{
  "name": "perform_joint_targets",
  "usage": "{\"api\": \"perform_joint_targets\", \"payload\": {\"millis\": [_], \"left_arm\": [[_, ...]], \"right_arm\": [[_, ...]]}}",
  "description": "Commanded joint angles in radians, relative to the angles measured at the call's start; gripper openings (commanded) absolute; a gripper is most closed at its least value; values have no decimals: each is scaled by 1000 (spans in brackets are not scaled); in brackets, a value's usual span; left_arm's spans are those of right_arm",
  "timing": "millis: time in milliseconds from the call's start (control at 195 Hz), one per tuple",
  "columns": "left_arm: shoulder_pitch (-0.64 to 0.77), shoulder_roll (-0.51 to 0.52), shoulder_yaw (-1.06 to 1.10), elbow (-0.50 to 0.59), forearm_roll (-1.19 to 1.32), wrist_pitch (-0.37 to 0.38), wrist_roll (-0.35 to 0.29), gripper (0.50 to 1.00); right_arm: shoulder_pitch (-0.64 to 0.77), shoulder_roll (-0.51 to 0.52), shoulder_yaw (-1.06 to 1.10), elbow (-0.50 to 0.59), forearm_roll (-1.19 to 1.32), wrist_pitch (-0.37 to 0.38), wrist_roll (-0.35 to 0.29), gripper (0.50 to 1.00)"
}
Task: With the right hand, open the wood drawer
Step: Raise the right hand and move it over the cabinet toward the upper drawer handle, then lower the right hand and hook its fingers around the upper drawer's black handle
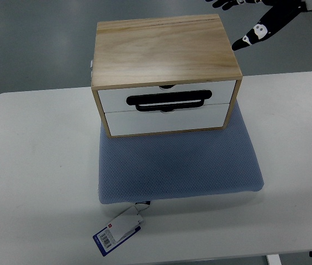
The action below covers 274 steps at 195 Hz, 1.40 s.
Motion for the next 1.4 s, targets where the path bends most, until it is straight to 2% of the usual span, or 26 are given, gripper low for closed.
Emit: {"api": "perform_joint_targets", "payload": {"millis": [0,61,67,97,363,619,758,1019,1116,1177,1397], "left_arm": [[0,0,0,0,0,1,0,1000],[0,0,0,0,0,1,0,1000],[0,0,0,0,0,1,0,1000],[0,0,0,0,0,1,-1,1000],[0,0,0,0,0,1,0,1000],[0,0,0,0,0,1,0,1000],[0,0,0,0,0,-1,0,1000],[0,0,0,0,0,1,0,1000],[0,0,0,0,0,1,0,1000],[0,0,0,0,0,1,0,1000],[0,0,0,0,0,1,0,1000]], "right_arm": [[130,-29,-193,19,11,-23,57,924],[143,-32,-211,19,12,-28,64,924],[198,-39,-292,25,15,-49,93,924],[229,-40,-337,31,20,-59,106,924],[385,-22,-547,63,28,-82,130,924],[494,63,-685,62,37,-122,115,924],[499,110,-684,48,37,-129,68,924],[525,121,-735,45,38,-129,68,924],[624,139,-873,49,121,-140,75,921],[631,141,-883,49,129,-143,75,921],[667,224,-992,48,175,-220,72,919]]}}
